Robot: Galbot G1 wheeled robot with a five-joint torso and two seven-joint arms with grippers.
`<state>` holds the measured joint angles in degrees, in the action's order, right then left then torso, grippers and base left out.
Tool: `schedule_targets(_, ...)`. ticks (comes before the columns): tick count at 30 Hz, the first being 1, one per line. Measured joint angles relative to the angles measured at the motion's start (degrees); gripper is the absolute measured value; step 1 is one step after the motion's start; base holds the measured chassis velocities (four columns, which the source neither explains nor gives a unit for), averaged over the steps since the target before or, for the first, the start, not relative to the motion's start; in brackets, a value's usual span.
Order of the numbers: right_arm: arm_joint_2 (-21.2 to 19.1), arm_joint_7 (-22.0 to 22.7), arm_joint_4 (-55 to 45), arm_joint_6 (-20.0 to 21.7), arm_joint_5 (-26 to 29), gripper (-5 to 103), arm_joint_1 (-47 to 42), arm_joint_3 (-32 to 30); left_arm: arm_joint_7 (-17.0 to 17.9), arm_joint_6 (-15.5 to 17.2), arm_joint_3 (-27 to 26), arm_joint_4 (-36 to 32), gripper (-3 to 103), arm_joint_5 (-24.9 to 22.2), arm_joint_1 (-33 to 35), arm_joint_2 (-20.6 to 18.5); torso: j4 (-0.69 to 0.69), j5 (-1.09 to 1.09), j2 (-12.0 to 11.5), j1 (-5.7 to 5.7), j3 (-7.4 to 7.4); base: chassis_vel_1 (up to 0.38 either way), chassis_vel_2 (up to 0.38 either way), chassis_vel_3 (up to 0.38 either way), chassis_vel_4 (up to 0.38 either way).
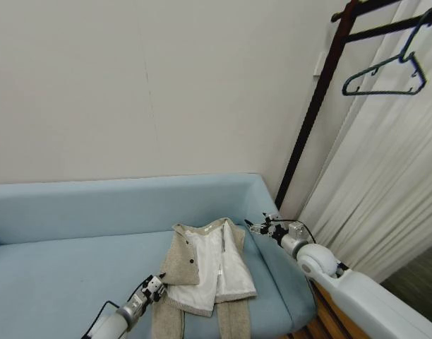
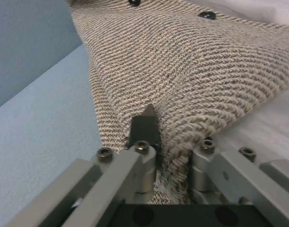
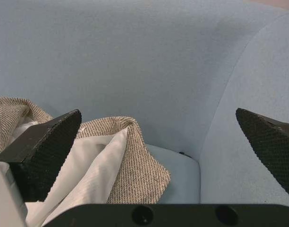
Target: Pick up the clothes from the sofa and hang them on the clothes hanger.
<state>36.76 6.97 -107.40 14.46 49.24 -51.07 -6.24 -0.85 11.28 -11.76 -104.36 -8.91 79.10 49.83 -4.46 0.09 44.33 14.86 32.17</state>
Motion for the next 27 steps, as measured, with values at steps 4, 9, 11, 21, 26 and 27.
schedule_targets(4,-0.43,-0.34,0.07,-0.18,-0.01,100,-0.49,-0.31,1.56,0.16,-1.08,-0.67,3,-0.23,1.28,0.98,0.0,0.0,0.0,0.0,0.0,0.0,0.0,0.0,0.0)
schedule_targets(9,-0.58,-0.83,0.52,-0.53,-0.03,100,-0.68,-0.47,4.34,0.86,-3.44,-2.74,0,-0.58,3.87,2.03,0.0,0.01,0.0,0.0,0.0,0.0,0.0,0.0,0.0)
schedule_targets(11,-0.57,-0.91,0.65,-0.63,-0.02,100,-0.49,-0.39,5.68,1.65,-4.76,-3.68,0,-0.75,5.31,2.56,0.0,0.0,0.0,0.0,0.0,0.0,0.0,0.0,0.0)
schedule_targets(21,-0.76,-2.17,1.84,-1.07,-0.04,100,-0.09,-0.13,22.47,9.09,-7.19,-6.24,0,-8.19,10.74,7.75,0.0,0.0,0.0,0.0,0.0,0.0,0.0,0.0,0.0)
schedule_targets(26,-0.7,-2.55,2.08,-1.14,-0.13,100,-0.09,-0.02,28.91,12.08,-5.89,-5.64,2,-13.14,10.22,10.14,0.01,0.01,0.0,0.0,0.0,0.0,0.0,0.0,0.0)
schedule_targets(27,-0.68,-2.63,2.13,-1.14,-0.13,100,-0.09,0.02,30.35,12.48,-5.39,-5.42,7,-14.82,9.77,10.67,0.01,0.0,0.0,0.0,0.0,0.0,0.0,0.0,0.0)
